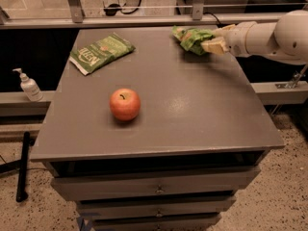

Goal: Move green rice chip bag near apple

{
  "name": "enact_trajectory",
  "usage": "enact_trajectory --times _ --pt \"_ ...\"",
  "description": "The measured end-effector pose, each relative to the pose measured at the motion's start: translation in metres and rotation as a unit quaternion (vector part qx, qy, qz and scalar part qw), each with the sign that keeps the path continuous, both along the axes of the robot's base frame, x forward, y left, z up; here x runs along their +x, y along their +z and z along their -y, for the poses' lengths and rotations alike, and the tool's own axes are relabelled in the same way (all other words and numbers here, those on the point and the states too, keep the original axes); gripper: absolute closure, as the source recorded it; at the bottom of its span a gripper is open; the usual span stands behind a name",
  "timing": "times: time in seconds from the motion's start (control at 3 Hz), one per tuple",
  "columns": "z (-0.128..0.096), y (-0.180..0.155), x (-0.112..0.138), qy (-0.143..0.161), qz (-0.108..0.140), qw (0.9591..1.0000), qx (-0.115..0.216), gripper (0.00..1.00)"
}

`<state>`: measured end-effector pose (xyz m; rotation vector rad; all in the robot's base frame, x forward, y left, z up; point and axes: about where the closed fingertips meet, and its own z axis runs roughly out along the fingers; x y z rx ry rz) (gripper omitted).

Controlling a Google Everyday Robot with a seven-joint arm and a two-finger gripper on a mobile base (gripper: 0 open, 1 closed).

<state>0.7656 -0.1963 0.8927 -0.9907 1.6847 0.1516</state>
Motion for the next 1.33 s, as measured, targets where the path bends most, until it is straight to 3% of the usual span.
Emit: enact_trajectory --times 0.67,1.33 --pt "-0.007 0.013 -0.014 0.024 0.017 0.9996 0.001 0.99" --pt "-0.01 0.024 -0.03 0.044 0.034 0.9984 0.007 1.0"
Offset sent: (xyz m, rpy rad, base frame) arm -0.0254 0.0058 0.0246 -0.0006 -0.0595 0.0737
